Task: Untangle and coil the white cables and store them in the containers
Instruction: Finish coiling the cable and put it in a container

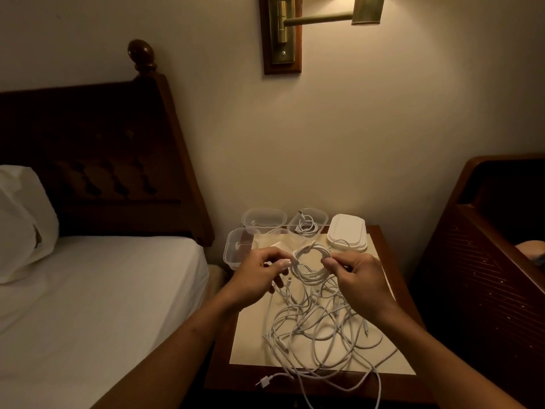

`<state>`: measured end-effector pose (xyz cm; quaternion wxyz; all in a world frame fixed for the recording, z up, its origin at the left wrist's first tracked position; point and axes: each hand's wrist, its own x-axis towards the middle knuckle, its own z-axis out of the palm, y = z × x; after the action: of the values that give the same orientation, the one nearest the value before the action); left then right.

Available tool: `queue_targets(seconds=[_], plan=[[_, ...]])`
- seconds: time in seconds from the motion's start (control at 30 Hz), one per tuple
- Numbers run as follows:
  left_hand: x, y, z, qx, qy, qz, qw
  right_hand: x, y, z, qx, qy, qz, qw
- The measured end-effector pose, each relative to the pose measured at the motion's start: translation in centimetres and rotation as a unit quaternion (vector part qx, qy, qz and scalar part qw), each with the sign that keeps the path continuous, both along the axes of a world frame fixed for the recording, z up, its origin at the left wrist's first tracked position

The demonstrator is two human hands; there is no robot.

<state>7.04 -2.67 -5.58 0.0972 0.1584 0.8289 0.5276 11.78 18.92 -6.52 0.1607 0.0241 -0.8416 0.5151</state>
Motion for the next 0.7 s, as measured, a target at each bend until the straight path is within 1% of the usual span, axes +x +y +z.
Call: queue_targets(seconds=[0.07,0.13,0.2,0.27,0.33,0.4,0.47,0.5,0.53,0.57,0.63,0.7], plan=[[-0.3,0.4,-0.6,0.019,-0.055,0.006,0.998,-1.2,-0.8,-0.6,-0.033,-0.055,-0.005,0.998],[-0.7,0.8,-1.0,0.063,-0.114,0.018,0.991,-2.4,-1.3,-1.0,-0.057,-0.104,-0.012,0.993],[-1.4,1.1,-1.4,0.11,-0.15,0.048,0.981,-3.7,-1.9,-1.2,-0.077,-0.134,-0.02,0.988],[-2.3,1.3,-2.3,0.136,-0.16,0.081,0.974,-4.9,-2.3,-1.5,-0.102,-0.157,-0.026,0.982],[-3.3,1.3,-3.8,0.121,-0.12,0.113,0.979,-6.1,-2.3,-1.8,-0.12,-0.18,-0.035,0.976],[-3.9,0.5,-6.4,0.053,-0.009,0.163,0.985,-7.4,-2.1,-2.2,-0.123,-0.196,-0.049,0.972],[-4.1,-0.8,-9.5,-0.05,0.113,0.208,0.97,-8.8,-1.9,-2.5,-0.124,-0.213,-0.07,0.967],[-4.0,-1.4,-11.1,-0.101,0.153,0.218,0.958,-9.7,-1.9,-2.6,-0.121,-0.22,-0.082,0.964],[-3.8,-1.9,-12.6,-0.152,0.172,0.219,0.948,-10.6,-1.9,-2.7,-0.117,-0.227,-0.09,0.963],[-3.7,-2.2,-14.0,-0.204,0.171,0.213,0.94,-11.6,-2.0,-2.8,-0.11,-0.233,-0.097,0.961],[-3.4,-2.6,-16.4,-0.303,0.137,0.182,0.925,-13.7,-2.3,-3.1,-0.088,-0.245,-0.108,0.959],[-3.2,-2.7,-18.5,-0.365,0.089,0.135,0.917,-15.7,-2.9,-3.6,-0.055,-0.26,-0.109,0.958]])
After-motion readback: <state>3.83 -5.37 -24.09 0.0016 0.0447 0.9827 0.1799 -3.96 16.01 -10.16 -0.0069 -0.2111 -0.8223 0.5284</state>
